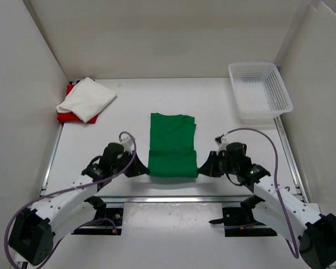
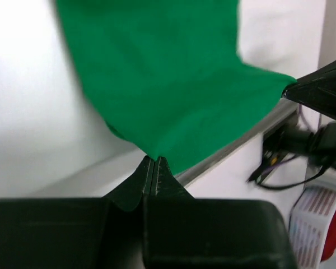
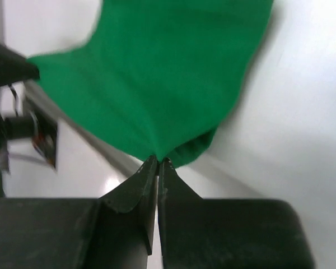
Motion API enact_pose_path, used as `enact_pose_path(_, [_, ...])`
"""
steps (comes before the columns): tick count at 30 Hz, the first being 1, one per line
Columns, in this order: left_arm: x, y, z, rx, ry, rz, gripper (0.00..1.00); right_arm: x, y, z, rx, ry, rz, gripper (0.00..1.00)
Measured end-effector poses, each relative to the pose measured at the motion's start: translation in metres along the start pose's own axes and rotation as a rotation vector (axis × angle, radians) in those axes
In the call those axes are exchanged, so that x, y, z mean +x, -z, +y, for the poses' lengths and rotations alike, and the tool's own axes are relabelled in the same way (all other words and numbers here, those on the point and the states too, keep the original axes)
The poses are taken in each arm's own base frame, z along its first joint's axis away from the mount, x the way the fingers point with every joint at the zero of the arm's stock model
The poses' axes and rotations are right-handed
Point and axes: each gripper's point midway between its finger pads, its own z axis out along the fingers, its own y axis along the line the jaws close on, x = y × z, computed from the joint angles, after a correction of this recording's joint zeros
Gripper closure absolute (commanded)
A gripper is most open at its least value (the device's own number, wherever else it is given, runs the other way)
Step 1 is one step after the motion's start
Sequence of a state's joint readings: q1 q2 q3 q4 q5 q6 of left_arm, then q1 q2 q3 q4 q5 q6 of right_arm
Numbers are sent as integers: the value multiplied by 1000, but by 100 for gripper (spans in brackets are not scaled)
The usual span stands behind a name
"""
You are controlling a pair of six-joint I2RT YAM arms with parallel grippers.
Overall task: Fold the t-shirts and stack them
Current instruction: Grab one side of the 2/3 rectangular tshirt with both arms, then fold the long partially folded tshirt into a neat square
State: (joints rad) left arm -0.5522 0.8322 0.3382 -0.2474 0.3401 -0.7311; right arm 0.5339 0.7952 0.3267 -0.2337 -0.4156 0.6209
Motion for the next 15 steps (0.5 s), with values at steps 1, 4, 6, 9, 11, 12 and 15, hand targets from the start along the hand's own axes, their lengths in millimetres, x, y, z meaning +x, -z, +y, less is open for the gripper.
enact_pose_path(1, [-18, 1, -9, -3, -3, -19, 100, -20, 3, 3, 7, -7, -27, 100])
enact_pose_path(4, [-88, -2, -41, 8, -36, -111, 100, -89, 5, 9, 28, 9, -108, 100])
enact_pose_path(6, [-135, -10, -55, 12, -44, -172, 100, -137, -1, 9, 37, 16, -140, 100])
enact_pose_path(9, [-197, -34, -43, -24, -12, -241, 100, -202, -17, 4, 35, 29, -183, 100])
enact_pose_path(11, [-222, -55, -23, -62, 27, -248, 100, -237, -34, -4, 24, 35, -206, 99])
enact_pose_path(12, [-230, -65, -11, -83, 47, -242, 100, -248, -43, -10, 19, 29, -204, 100])
enact_pose_path(15, [-249, -100, 21, -143, 100, -212, 99, -271, -73, -33, 9, -7, -169, 100])
